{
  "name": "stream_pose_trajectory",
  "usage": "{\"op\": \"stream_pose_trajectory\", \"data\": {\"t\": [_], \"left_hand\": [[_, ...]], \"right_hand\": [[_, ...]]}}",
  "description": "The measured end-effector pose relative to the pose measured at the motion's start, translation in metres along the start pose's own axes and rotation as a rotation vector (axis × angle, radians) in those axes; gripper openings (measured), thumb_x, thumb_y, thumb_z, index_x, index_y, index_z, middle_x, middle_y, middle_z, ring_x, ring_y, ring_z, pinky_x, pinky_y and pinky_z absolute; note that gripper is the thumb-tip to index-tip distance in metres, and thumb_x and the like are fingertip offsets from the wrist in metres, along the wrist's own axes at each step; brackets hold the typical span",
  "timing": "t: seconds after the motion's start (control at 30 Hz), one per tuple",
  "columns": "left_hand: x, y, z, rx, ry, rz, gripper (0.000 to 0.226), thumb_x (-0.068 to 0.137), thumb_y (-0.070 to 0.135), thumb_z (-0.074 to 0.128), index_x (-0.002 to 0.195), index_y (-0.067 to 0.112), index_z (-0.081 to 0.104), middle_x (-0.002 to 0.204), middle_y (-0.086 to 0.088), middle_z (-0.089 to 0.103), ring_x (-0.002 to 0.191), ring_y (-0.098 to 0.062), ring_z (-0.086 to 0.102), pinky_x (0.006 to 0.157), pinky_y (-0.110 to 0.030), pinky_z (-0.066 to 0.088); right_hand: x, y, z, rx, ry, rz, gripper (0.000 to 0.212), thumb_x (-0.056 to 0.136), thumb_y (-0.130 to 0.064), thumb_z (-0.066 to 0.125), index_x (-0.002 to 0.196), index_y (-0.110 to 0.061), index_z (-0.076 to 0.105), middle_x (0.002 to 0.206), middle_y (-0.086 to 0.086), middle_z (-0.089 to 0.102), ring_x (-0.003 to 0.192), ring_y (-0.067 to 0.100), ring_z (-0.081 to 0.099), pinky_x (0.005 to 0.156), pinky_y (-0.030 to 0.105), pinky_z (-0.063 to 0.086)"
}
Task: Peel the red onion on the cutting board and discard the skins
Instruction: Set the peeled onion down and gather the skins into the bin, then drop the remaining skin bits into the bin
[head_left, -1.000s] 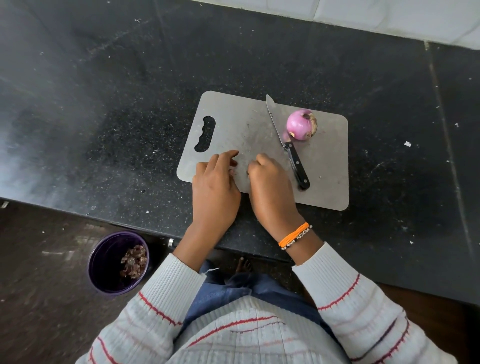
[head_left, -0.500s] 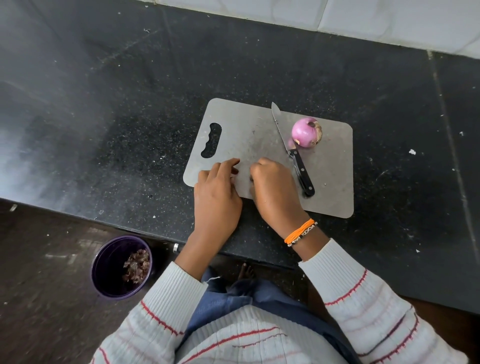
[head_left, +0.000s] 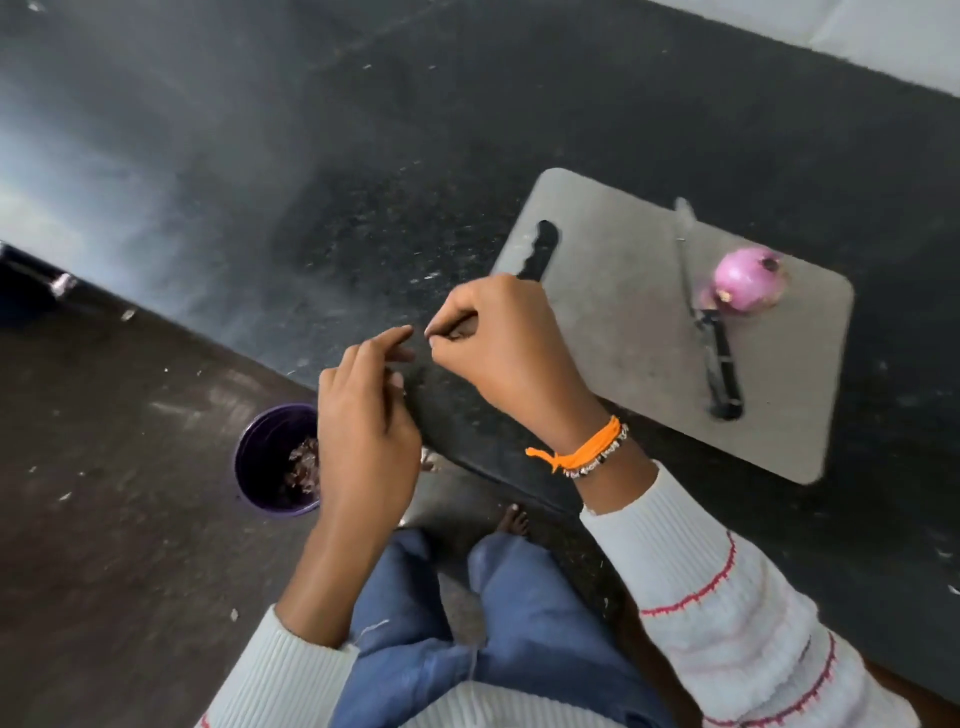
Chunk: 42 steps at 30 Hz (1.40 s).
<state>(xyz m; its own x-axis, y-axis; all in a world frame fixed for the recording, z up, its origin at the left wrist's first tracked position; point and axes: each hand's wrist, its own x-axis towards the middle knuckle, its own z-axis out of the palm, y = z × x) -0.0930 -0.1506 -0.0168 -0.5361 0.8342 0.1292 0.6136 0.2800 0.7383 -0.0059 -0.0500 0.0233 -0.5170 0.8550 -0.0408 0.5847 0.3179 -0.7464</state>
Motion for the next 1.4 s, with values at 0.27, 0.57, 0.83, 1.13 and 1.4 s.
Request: {"op": "stream_pose_trajectory", "data": {"t": [0.27, 0.57, 0.83, 1.13, 1.4], "left_hand": [[-0.013, -0.106, -0.076, 0.024, 0.2, -0.29, 0.041, 0.08, 0.009, 0.038, 0.117, 0.01, 0.058, 0.107, -0.008, 0.064, 0.098, -0.024, 0.051, 0.083, -0.018, 0.031], [-0.023, -0.312, -0.101, -0.01, 0.125, -0.574, 0.04, 0.08, 0.001, 0.043, 0.114, 0.011, 0.058, 0.11, -0.01, 0.062, 0.101, -0.029, 0.056, 0.091, -0.041, 0.044], [-0.036, -0.528, -0.017, -0.043, -0.031, -0.823, 0.037, 0.079, -0.007, 0.044, 0.11, 0.004, 0.061, 0.11, -0.019, 0.063, 0.101, -0.034, 0.058, 0.088, -0.041, 0.045], [-0.038, -0.626, 0.058, -0.065, -0.143, -0.846, 0.043, 0.081, -0.003, 0.045, 0.122, 0.007, 0.055, 0.116, -0.016, 0.06, 0.102, -0.031, 0.058, 0.09, -0.043, 0.048], [-0.042, -0.607, 0.052, -0.119, -0.098, -0.851, 0.034, 0.084, -0.002, 0.049, 0.114, 0.008, 0.061, 0.114, -0.012, 0.056, 0.105, -0.028, 0.055, 0.096, -0.041, 0.044]], "right_hand": [[0.01, -0.069, 0.137, 0.066, -0.232, -0.098, 0.01, 0.066, -0.004, 0.067, 0.07, -0.011, 0.073, 0.07, 0.006, 0.072, 0.069, 0.02, 0.067, 0.067, 0.036, 0.053], [0.044, -0.052, 0.352, -0.053, -0.393, 0.04, 0.01, 0.067, -0.003, 0.069, 0.072, -0.009, 0.074, 0.073, 0.009, 0.073, 0.069, 0.019, 0.067, 0.065, 0.026, 0.05], [0.078, 0.084, 0.575, -0.15, -0.381, 0.278, 0.013, 0.075, -0.001, 0.069, 0.086, 0.0, 0.074, 0.088, 0.019, 0.072, 0.078, 0.017, 0.063, 0.057, 0.006, 0.037], [0.089, 0.168, 0.668, -0.274, -0.466, 0.266, 0.024, 0.084, 0.008, 0.053, 0.096, 0.0, 0.072, 0.103, 0.018, 0.07, 0.102, 0.027, 0.063, 0.088, 0.025, 0.044], [0.088, 0.145, 0.643, -0.315, -0.445, 0.124, 0.02, 0.072, 0.009, 0.059, 0.08, -0.004, 0.071, 0.092, 0.014, 0.07, 0.09, 0.029, 0.064, 0.075, 0.024, 0.042]]}}
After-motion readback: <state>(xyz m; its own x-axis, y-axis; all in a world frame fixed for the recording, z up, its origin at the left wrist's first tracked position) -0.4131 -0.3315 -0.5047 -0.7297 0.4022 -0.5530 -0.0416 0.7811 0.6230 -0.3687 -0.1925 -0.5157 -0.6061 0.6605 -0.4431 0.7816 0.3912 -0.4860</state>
